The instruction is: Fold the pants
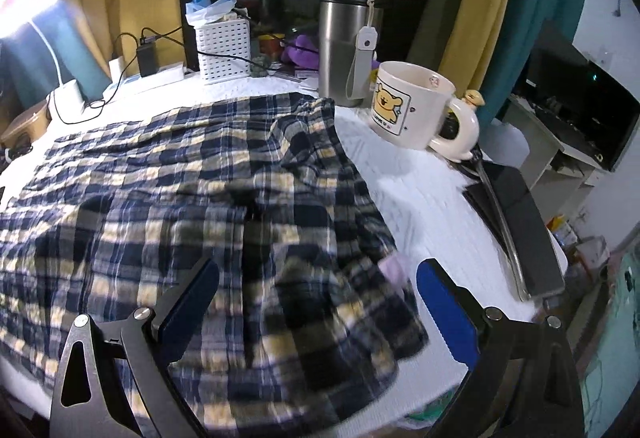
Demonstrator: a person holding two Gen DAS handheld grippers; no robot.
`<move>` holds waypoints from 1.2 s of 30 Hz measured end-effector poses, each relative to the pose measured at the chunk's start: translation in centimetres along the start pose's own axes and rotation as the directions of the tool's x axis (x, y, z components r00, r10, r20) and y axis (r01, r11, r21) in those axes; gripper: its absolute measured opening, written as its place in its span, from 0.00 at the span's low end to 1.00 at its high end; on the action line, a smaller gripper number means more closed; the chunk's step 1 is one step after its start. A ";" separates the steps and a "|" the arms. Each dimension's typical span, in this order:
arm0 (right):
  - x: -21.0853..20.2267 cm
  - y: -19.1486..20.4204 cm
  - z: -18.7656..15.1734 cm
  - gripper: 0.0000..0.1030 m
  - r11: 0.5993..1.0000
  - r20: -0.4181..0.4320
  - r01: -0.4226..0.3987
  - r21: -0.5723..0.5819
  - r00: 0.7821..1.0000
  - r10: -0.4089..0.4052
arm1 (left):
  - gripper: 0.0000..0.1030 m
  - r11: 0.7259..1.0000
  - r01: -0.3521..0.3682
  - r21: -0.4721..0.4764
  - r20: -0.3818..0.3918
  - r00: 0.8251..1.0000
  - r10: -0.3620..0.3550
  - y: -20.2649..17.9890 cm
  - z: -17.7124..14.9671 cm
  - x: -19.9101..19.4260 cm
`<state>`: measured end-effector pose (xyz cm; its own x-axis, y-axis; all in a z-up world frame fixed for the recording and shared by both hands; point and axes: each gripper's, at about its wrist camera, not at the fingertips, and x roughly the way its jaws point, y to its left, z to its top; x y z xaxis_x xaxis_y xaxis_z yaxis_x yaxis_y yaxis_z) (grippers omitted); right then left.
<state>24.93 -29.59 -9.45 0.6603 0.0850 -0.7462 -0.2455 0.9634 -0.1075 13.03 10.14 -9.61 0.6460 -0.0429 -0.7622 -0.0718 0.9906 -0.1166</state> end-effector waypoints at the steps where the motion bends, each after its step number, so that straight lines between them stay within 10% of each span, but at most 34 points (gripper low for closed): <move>1: -0.4 -0.1 -0.4 0.97 1.000 0.003 0.000 0.002 1.000 0.000 | 0.36 1.000 0.002 0.000 0.007 1.000 -0.002 -0.2 -0.2 -0.3; 31: -6.0 9.2 -9.5 0.97 0.969 -0.005 -0.149 -0.197 0.989 0.151 | 0.52 0.984 0.149 0.101 0.051 0.987 -0.155 -6.3 -6.5 -3.6; 36: -5.0 11.5 -9.6 0.97 0.946 0.028 -0.045 -0.320 0.998 0.057 | 0.56 0.983 0.158 0.092 0.046 0.986 -0.163 -6.3 -6.6 -3.2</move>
<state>12.03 -21.40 -13.28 0.6651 0.1467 -0.7322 -0.4890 0.8266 -0.2785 6.36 3.22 -10.62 0.6831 -0.1977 -0.7030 0.1014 0.9790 -0.1768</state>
